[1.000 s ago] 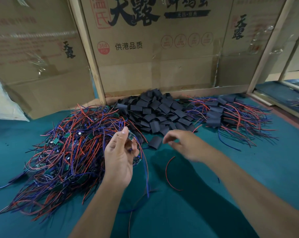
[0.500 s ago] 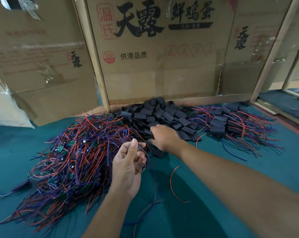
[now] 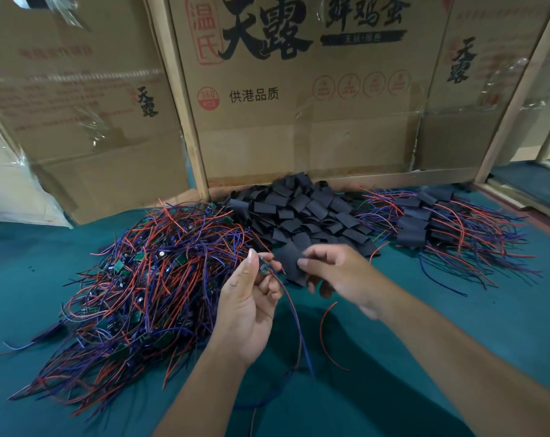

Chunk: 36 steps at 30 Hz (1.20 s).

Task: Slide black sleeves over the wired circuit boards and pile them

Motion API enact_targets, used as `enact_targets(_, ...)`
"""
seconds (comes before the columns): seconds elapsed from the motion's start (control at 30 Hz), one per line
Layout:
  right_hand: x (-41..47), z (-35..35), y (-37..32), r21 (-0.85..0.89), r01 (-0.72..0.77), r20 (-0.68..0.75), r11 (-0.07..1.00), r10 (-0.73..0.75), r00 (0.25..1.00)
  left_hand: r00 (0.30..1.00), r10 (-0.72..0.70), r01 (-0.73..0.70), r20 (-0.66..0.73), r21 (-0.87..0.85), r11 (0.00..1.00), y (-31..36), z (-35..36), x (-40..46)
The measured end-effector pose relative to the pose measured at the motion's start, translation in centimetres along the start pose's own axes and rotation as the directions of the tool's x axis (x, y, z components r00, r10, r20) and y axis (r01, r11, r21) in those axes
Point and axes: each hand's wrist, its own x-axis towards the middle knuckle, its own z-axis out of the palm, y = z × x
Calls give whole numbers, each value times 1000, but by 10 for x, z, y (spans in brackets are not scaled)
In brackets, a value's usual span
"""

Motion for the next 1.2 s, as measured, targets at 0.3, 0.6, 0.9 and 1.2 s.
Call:
enact_targets(0.3, -45, 12, 0, 380, 29, 3, 925, -33, 999, 997, -44, 37, 66, 91, 995, -3, 3, -4)
enact_targets(0.6, -44, 11, 8, 462, -54, 168, 885, -28, 985, 981, -13, -21, 195, 166, 986, -3, 5, -7)
enact_targets(0.9, -41, -36, 9, -562, 130, 44, 817, -127, 991, 973, 221, -222, 68, 9, 975, 28, -2, -4)
enact_targets(1.2, -51, -21, 1, -631, -1, 88, 776, 73, 993, 961, 271, -268, 45, -65, 961, 38, -14, 3)
